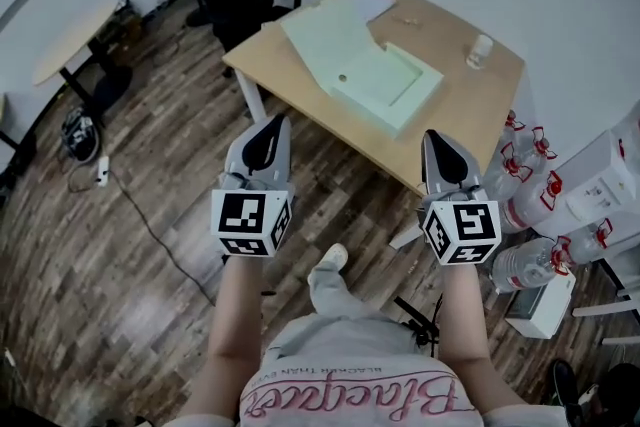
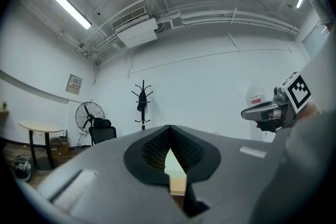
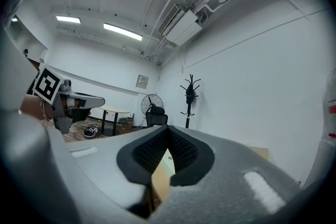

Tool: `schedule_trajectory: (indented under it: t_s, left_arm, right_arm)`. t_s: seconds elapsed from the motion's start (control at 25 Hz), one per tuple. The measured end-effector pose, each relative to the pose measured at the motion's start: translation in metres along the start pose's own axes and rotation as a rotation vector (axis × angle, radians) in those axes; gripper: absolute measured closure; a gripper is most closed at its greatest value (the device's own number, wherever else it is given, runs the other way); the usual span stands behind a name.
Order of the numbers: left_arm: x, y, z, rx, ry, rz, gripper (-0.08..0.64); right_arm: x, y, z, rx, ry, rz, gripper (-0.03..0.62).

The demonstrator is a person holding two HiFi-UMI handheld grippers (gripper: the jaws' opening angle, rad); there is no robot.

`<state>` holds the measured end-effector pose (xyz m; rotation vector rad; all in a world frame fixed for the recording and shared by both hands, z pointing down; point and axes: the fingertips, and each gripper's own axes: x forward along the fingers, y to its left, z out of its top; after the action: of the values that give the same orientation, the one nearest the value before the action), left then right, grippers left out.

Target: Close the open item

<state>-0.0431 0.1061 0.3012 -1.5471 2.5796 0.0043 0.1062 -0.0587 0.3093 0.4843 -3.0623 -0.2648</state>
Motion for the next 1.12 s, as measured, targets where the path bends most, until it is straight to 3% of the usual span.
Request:
schedule_trajectory:
  t_s: [0.6,0.84,1.12]
  left_arm:
    - [0.196,0.067,-0.027,-0.006,0.054,-0.101,0.545]
    - [0.240,0.073,-0.042,-0.042,0.095,-0.117,0.545]
    - [0.268,0.066,-0.050,-0.037,0.122,-0.165,0.472]
  right_arm:
    - [0.160,-0.074,-0.035,0.078,0.068,-0.093,0.589]
    - [0.183,-0.101,-0.049,0.093,0.096,-0.125,0.589]
    - [0.188,-0.124,-0.058,0.086,0.121,-0.166,0.589]
